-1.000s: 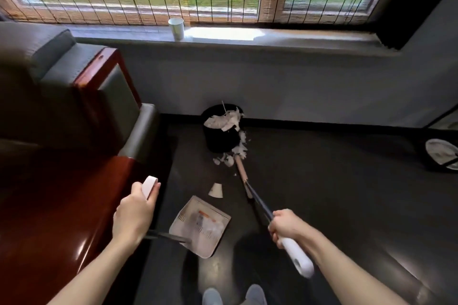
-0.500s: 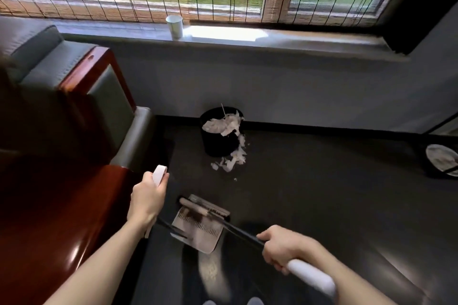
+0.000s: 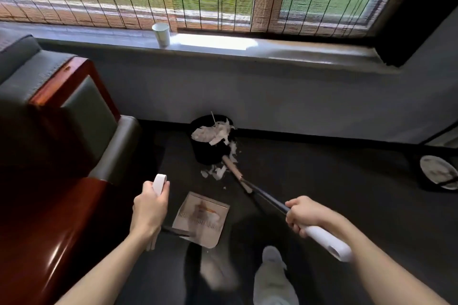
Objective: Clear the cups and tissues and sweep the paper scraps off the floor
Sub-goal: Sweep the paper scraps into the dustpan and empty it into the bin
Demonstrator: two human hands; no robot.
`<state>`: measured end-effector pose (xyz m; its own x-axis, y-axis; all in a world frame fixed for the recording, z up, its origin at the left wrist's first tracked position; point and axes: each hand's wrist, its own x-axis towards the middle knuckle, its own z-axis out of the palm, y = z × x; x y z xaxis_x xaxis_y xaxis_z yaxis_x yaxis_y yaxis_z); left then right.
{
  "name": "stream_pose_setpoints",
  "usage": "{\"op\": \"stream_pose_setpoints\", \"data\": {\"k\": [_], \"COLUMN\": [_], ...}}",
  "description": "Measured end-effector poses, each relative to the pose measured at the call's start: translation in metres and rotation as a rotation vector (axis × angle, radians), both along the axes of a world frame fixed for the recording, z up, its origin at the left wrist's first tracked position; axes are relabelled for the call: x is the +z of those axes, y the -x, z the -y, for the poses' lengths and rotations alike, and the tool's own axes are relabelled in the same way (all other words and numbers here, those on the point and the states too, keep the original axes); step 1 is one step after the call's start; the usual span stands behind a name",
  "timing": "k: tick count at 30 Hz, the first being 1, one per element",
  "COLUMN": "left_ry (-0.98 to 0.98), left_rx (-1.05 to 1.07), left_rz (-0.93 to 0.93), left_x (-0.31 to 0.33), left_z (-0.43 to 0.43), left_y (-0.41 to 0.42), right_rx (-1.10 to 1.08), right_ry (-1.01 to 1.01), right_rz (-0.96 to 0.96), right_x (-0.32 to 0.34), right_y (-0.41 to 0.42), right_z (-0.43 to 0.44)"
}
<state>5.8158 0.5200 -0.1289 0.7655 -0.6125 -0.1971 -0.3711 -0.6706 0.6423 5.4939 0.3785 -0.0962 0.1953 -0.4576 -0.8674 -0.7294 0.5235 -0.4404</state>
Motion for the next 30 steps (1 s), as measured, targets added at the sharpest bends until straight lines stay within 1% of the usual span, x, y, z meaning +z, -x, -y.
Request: {"op": "stream_pose_setpoints", "data": {"k": [3,6,12,14,20,23,26,29,30], "left_ry": [-0.043,-0.076,-0.111,-0.102,-0.139,-0.137,-0.157,-0.149,-0.140], "left_rx": [0.042,0.101,0.150,0.177,0.251,0.260,0.240,0.229,0.226], "left_rz": [0.023,0.055,0.091,0.089,0.162,0.167,0.137,0.123,0.120], "left_x": [-0.001,-0.002,-0.003,-0.003,-0.007,-0.007,-0.006,-0.004,-0.003], "left_z": [0.022,0.047,0.086,0.094,0.099,0.101,0.102,0.102,0.101], "left_y": [0.024,0.049,0.080,0.084,0.078,0.075,0.077,0.079,0.080], "right_rx": [-0.111,-0.121,0.024,0.113,0.346,0.431,0.389,0.330,0.345], "right_ry": [-0.022,0.011,0.092,0.112,0.160,0.119,-0.013,-0.137,-0.147], "right_rz": [0.005,0.011,-0.019,-0.026,-0.099,-0.123,-0.087,-0.146,-0.176], "right_x": [-0.014,-0.021,-0.035,-0.045,-0.074,-0.071,-0.066,-0.069,-0.073], "right_y": [0.002,0.001,-0.021,-0.033,-0.068,-0.080,-0.068,-0.034,-0.022], "right_z": [0.054,0.115,0.216,0.237,0.262,0.269,0.267,0.250,0.241]}}
